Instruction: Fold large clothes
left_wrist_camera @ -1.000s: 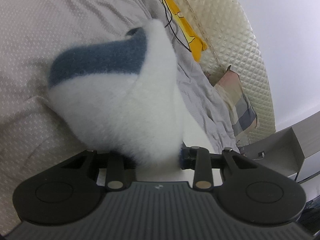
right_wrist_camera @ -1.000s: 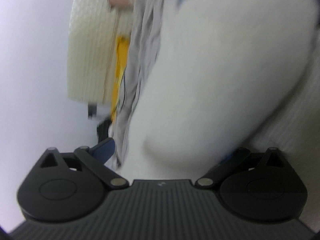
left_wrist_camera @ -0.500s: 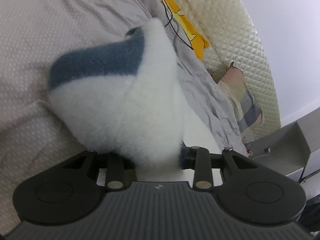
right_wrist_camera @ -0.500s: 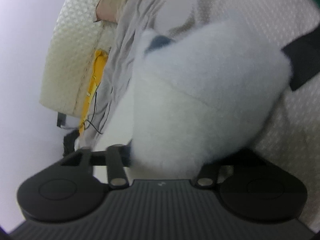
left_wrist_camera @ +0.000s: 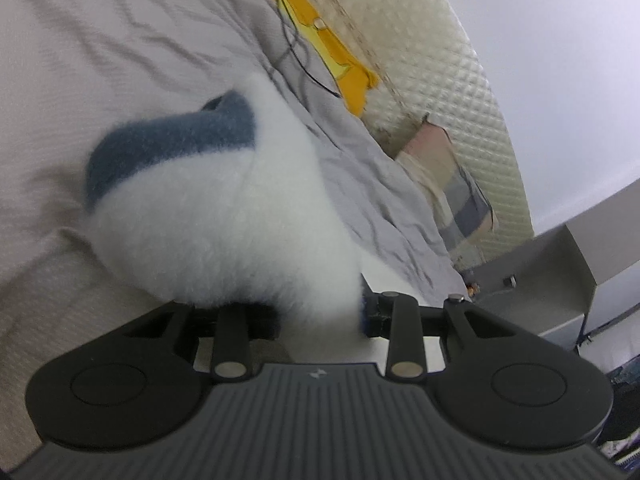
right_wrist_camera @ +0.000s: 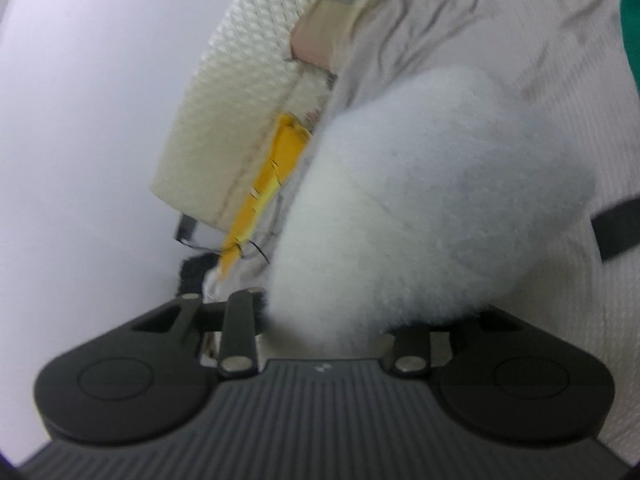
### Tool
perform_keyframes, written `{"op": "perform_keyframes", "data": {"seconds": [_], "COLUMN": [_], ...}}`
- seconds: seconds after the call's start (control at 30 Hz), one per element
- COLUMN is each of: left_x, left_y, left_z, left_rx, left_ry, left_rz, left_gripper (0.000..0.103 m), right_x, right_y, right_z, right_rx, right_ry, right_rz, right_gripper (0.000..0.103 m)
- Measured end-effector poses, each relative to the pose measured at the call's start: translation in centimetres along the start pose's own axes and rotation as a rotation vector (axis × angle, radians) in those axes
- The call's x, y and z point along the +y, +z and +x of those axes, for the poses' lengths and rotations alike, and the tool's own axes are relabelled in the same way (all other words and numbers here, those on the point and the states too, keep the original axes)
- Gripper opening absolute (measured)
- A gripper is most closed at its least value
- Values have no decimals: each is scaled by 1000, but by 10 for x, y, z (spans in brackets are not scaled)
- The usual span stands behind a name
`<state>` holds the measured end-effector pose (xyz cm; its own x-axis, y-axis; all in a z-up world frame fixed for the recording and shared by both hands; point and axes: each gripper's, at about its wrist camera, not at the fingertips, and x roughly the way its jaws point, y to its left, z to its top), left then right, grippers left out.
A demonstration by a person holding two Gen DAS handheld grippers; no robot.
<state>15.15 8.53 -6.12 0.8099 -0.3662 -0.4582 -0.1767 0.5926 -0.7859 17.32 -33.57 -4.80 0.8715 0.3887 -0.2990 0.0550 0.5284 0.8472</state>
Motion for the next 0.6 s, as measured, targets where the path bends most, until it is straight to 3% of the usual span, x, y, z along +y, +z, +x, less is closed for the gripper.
{"op": "perform_keyframes", "data": {"seconds": [0.27, 0.6], "left_x": [-91, -199], "left_y": [21, 30], "left_z": [38, 160], "left_rx": [35, 61], "left_ry": [-48, -91], "left_rz": [87, 177], "left_gripper": [38, 38], "right_x": [19, -9], "right_y": [64, 169], "right_z": [-14, 11], "right_rx": [-124, -216], "right_ry": [48, 45], "right_rz": [-25, -34], "right_gripper": [39, 39]}}
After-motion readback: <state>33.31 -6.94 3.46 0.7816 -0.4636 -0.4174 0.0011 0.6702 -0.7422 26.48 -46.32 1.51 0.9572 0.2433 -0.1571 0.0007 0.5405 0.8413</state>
